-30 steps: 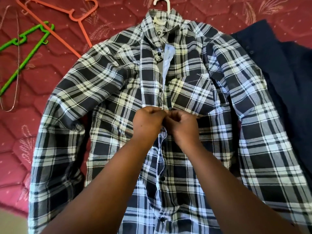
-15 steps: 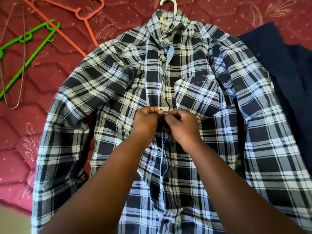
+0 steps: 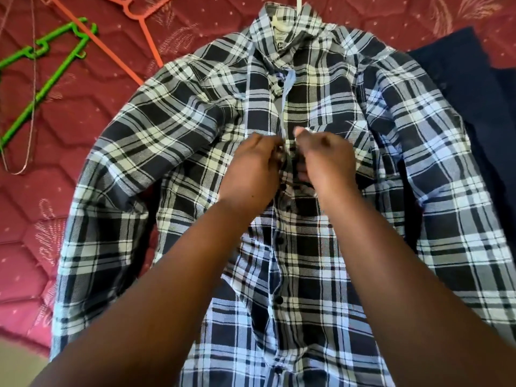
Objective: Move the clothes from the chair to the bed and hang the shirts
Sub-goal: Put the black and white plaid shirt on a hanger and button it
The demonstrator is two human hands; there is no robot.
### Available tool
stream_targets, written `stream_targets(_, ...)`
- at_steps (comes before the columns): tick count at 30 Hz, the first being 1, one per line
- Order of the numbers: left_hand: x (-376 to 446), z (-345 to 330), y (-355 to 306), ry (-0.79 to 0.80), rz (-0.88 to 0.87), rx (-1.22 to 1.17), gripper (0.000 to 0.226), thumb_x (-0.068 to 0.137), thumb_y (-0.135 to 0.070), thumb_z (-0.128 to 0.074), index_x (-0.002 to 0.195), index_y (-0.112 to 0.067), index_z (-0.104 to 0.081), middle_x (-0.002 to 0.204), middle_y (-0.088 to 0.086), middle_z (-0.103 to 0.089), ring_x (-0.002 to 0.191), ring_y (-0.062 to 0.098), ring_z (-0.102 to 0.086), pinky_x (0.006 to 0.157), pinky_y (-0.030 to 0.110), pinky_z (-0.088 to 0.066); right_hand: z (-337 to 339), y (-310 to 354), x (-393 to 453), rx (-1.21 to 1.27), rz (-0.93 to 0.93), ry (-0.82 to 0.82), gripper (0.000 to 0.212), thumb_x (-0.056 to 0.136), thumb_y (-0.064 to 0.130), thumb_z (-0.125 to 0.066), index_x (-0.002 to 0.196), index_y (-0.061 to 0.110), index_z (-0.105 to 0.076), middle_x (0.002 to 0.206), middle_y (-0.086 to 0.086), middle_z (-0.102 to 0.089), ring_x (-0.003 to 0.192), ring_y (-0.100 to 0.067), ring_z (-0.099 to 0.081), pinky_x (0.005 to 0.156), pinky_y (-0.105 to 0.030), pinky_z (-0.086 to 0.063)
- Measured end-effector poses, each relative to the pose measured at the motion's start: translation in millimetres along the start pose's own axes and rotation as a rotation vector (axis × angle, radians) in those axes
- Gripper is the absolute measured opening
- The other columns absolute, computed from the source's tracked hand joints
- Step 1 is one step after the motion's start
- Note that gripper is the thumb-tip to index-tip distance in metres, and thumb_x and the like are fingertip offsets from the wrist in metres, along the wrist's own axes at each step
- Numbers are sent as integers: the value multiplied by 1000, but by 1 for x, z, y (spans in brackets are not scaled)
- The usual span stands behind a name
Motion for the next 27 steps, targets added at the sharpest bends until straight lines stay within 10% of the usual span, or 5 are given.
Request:
stream_targets(6, 16, -16, 22, 150, 57, 287, 38, 93, -14, -59, 130, -12, -53, 125, 10, -51, 113, 30, -50, 82, 49, -56, -26, 16, 26, -339, 123, 89, 15, 85, 20, -69, 76, 9, -62, 71, -6, -66, 60, -22, -61, 55, -34, -49)
stream_targets(13, 18, -10, 30, 65, 196, 75, 24, 97, -16, -54, 116, -17, -68, 119, 8, -55, 107, 28, -55, 87, 40, -53, -8, -25, 20, 265, -270, 185, 18, 88, -4, -61, 106, -1, -61, 115, -19, -67, 95, -29, -71, 81, -36, -60)
stream_targets(20, 27, 9, 13, 6, 356, -295, 10, 94, -16, -60, 88, -16, -67, 84, -8, -65, 57, -4, -55, 51, 15, -43, 1, -21, 11, 486, -320, 244, 19, 83, -11, -60, 97, 2, -64, 92, -14, -72, 74, -21, -70, 70, -32, -61)
stream_targets(27, 33, 15, -11, 28, 372, -296, 16, 87, -17, -62, 80, -4, -70, 64, 2, -64, 59, 19, -59, 61, 34, -55, 17, 13, -1, 253, -62, 46, 10, 82, -1, -70, 82, 9, -70, 72, -8, -72, 63, -23, -67, 69, -40, -60)
Point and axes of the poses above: each hand's wrist, its own x-axis towards the middle knuckle, its own z-axis out of the back of the hand, y = z × x, the point moved 5 cm from there along x, towards the middle knuckle
